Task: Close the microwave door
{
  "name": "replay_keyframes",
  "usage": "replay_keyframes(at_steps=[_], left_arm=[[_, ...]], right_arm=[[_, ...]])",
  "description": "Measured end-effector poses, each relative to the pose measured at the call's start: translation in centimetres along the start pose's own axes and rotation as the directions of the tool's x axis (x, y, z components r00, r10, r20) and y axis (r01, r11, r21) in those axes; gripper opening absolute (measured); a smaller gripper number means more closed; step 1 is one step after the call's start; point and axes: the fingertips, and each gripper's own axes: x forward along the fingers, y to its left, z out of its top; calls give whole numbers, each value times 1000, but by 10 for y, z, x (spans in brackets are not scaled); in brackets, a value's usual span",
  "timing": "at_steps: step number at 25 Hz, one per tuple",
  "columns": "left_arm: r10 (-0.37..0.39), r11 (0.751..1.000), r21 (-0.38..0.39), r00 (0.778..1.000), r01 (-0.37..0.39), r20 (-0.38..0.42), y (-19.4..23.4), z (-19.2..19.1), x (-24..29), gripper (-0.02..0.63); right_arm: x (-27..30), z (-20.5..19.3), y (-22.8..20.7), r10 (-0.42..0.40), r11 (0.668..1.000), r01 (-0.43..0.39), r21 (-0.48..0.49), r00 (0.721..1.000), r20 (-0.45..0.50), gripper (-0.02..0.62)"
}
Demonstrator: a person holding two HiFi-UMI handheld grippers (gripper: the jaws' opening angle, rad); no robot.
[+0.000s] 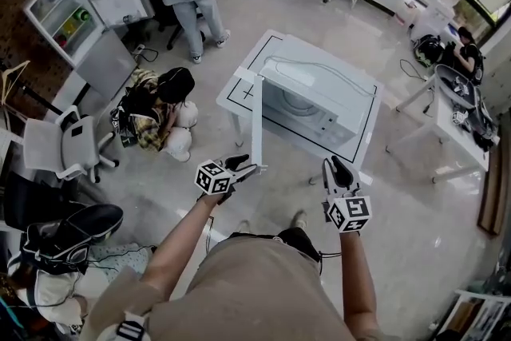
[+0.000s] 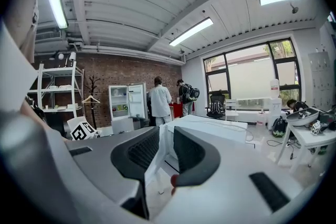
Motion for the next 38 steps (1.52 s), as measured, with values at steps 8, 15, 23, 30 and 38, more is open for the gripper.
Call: replay_keyframes(at_steps=[8,15,23,30,38], left_arm=[[1,1000,-15,1000,-1,-11,-19,7,38,192],[14,1000,-8,1000,-14,-27,-32,15,71,192],[39,999,-18,999,-40,-38,-42,22,102,195],[78,997,-26,996,-79,-49,-50,33,139,196],[116,992,-41,993,-117,-25,-55,46,174,196]], right_arm=[[-4,8,-48,5,1000,-5,1,1000,0,86],[-13,7,-85,-1,1000,1,21,1000,8,86],[-24,10,-129,-12,999,11,41,999,32,86],[-30,13,-173,-10,999,7,53,999,42,86],[-27,16,-201,32,998,-34,49,999,44,86]])
